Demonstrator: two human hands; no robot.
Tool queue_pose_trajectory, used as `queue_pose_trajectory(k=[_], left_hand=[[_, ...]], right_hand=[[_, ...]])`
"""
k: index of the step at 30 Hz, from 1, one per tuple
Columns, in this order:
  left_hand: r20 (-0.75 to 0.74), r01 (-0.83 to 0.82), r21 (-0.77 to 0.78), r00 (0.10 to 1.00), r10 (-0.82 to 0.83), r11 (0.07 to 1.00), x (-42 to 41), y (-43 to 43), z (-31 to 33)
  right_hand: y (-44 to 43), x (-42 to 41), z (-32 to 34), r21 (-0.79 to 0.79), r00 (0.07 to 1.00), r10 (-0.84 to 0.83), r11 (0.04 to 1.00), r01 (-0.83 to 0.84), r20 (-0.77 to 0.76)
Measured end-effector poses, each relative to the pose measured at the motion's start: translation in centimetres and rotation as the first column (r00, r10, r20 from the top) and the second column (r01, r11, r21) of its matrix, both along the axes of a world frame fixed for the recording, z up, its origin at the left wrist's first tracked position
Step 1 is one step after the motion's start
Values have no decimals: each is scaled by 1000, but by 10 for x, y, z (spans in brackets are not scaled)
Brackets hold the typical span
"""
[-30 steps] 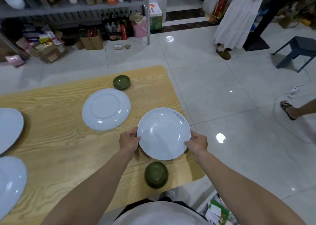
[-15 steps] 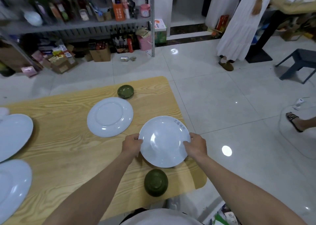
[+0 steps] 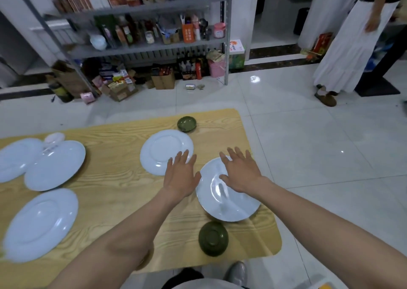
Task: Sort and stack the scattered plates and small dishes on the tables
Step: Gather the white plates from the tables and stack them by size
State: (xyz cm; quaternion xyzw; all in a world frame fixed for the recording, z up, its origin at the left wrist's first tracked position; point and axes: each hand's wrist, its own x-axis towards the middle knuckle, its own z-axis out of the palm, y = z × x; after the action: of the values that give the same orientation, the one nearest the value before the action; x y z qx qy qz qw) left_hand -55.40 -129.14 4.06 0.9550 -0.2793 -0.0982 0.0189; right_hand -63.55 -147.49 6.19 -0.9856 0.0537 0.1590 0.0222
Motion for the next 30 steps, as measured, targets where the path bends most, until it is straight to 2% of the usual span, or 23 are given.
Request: queue_pose_trajectory(k=[6, 12, 22, 25, 30], left_hand=[[36, -54, -27, 998, 55, 998, 10, 20, 7], [36, -62, -33, 997, 63, 998, 41, 41, 8], [-68, -142, -47, 988, 138, 989, 104, 60, -14], [-155, -207, -66, 969, 195, 976, 123, 66, -24], [-336, -394, -135, 882, 332, 909, 156, 75, -41]], right_hand=[[21, 29, 6, -31, 996, 74, 997, -73, 59], [44, 66, 4, -15, 994, 81, 997, -80, 73], [67, 125, -10, 38, 998, 56, 998, -57, 36], [72, 141, -19, 94, 1000, 0, 996, -2, 25], [75, 168, -39, 239, 988, -153, 960, 146, 11]])
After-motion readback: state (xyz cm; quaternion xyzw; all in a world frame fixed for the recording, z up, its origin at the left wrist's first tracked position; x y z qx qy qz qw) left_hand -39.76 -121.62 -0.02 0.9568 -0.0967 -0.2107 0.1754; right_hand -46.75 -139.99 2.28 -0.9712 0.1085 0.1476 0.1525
